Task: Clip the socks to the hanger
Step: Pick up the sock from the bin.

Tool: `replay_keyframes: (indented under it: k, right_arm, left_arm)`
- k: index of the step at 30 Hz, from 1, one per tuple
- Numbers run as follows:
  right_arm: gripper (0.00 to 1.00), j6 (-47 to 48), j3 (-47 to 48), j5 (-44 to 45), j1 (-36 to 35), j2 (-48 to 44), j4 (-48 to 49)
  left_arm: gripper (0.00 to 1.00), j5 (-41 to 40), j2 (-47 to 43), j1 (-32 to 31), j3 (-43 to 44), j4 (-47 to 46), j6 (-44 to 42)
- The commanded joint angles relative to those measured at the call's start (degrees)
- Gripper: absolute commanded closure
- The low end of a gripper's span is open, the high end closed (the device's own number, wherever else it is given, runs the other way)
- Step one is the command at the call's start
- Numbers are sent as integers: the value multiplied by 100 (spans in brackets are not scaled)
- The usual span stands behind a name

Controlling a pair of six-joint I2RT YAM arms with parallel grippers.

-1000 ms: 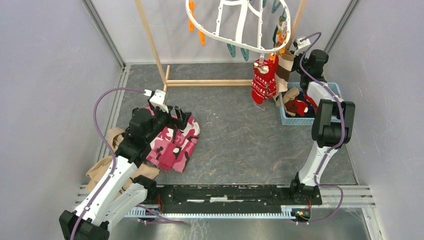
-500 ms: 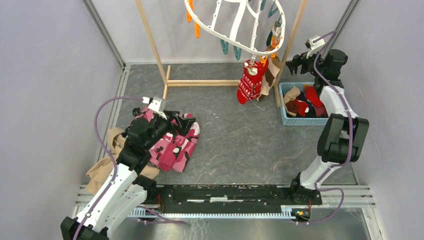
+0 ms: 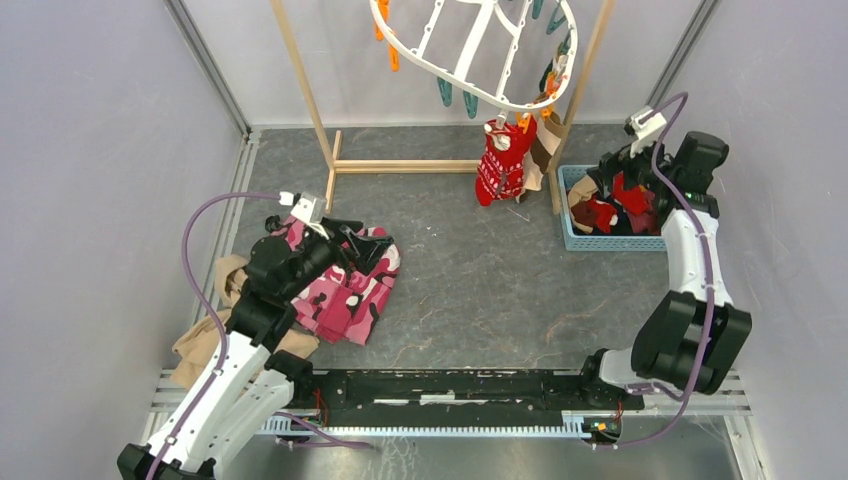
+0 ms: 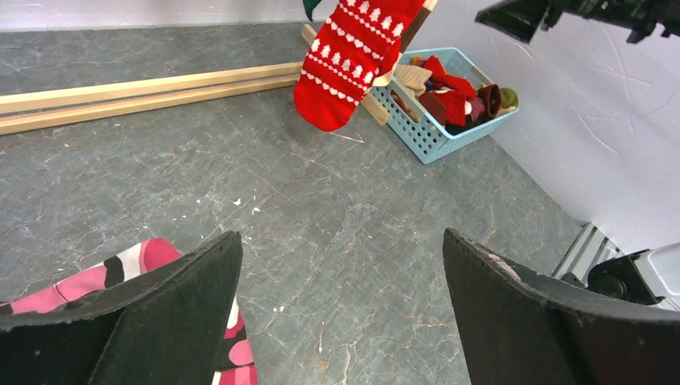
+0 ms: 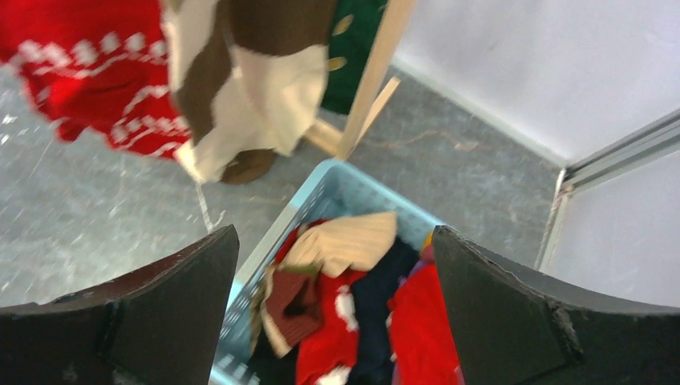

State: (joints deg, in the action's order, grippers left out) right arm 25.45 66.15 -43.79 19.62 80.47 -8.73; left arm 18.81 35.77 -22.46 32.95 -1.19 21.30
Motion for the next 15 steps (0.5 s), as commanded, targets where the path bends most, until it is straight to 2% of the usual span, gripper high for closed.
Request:
replay_keyframes:
  k: [1,5,8,12,15]
  right_arm:
    - [2,601,-359,-306,4,-677,-913]
    - [2,566,-900,-420,-1,-1233,-954]
    - [2,264,-1454,-425,-2,-1559,-426]
    - [2,222,-1615,-179,112,-1436,-374]
    - [2,-271,-1700,-58,298,-1199,-42]
  left_arm:
    - [0,207,299,35,498,453,-436]
    - [0,176,505,39,782,759,-789]
    - [0,54,519,33,619,603,-863]
    - [0,-51,524,52,556,753,-805]
    - [0,-53,459,62,402,689,-665]
